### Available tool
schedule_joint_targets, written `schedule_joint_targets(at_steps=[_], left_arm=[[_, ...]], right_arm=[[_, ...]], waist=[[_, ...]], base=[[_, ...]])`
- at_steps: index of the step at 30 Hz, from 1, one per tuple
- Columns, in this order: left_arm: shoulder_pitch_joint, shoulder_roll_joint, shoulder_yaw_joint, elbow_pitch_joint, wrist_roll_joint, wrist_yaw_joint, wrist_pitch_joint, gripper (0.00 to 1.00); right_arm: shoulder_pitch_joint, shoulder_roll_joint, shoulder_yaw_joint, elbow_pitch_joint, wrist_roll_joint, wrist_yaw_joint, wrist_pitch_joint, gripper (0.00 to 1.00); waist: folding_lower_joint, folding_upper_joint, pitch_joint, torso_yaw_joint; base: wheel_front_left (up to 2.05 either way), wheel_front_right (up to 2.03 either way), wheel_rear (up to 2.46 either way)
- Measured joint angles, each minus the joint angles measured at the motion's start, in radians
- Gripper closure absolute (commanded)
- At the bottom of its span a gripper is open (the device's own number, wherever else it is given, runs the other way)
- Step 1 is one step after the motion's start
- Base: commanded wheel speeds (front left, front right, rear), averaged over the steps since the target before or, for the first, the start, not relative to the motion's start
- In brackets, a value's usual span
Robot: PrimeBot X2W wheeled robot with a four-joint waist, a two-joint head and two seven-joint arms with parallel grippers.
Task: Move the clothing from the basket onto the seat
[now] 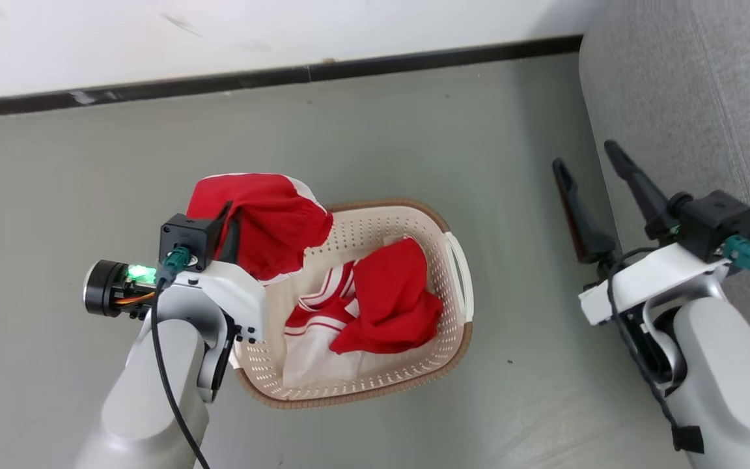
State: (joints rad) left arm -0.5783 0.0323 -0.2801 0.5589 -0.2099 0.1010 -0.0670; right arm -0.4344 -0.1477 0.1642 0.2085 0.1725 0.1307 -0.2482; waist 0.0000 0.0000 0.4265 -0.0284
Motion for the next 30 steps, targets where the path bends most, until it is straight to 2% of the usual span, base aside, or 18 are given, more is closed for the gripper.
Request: schedule_joint_targets(at_steps=[14, 25, 30], left_arm=[[0.053, 0.0, -0.103, -0.082, -0.001, -0.099, -0.004, 1.0], [0.096, 0.002, -0.161, -0.156, -0.009, -0.158, 0.032, 1.0], [0.117, 0.003, -0.186, -0.188, -0.01, -0.167, 0.051, 1.0]], right_arm=[[0.051, -0.036, 0.229, -0.007, 0.006, 0.0, 0.0, 0.0], [0.068, -0.079, 0.399, -0.002, 0.031, 0.0, 0.0, 0.0], [0.067, -0.101, 0.458, -0.002, 0.035, 0.0, 0.0, 0.0]], waist=[[0.0, 0.0, -0.157, 0.061], [0.0, 0.0, -0.252, 0.099], [0.0, 0.0001, -0.283, 0.112]], base=[[0.0, 0.0, 0.0], [0.0, 0.0, 0.0], [0.0, 0.0, 0.0]])
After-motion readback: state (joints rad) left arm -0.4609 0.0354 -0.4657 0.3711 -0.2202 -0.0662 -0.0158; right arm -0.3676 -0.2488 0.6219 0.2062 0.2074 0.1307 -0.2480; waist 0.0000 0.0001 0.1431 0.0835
